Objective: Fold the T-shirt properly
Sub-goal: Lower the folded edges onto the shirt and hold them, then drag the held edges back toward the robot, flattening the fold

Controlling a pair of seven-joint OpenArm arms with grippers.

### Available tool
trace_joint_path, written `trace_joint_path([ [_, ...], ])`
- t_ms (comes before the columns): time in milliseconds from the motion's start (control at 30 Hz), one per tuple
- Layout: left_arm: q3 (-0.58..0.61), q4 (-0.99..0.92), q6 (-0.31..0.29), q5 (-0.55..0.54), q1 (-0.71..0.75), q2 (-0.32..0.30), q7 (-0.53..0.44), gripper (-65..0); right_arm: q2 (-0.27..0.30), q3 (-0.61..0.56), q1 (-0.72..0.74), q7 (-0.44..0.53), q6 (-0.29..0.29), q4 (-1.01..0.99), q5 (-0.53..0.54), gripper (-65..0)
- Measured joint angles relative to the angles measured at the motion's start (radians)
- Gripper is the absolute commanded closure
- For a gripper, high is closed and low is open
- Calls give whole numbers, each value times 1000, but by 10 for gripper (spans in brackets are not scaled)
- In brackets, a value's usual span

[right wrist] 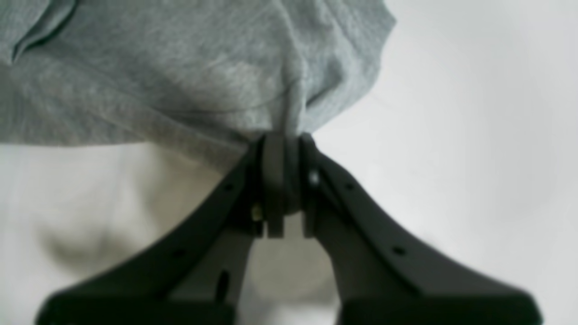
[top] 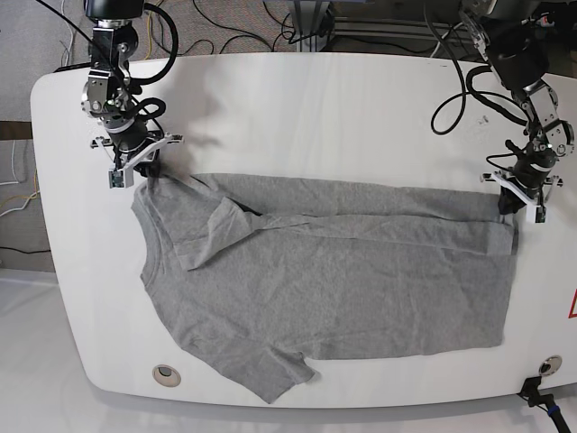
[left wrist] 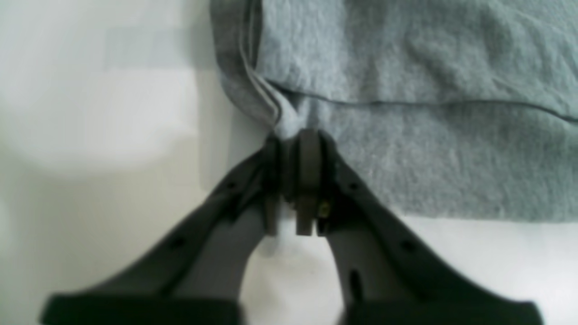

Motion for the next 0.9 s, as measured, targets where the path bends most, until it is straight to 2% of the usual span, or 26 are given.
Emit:
trace_joint_path([
  [67,0,0,0,0,0,-1,0,0,-2,0,-1,0,1,0,0,0],
  [500,3,12,0,-17,34,-6,-23,0,-2,-1,-7,1,1,1,0,0],
  [633,5,89,0,-11,103,-5,-14,0,-1,-1,-47,6,1,31,0,0],
  [900,2,248,7,-22,290,-3,-31,0,4,-2,-227,-12,2,184,-1,0],
])
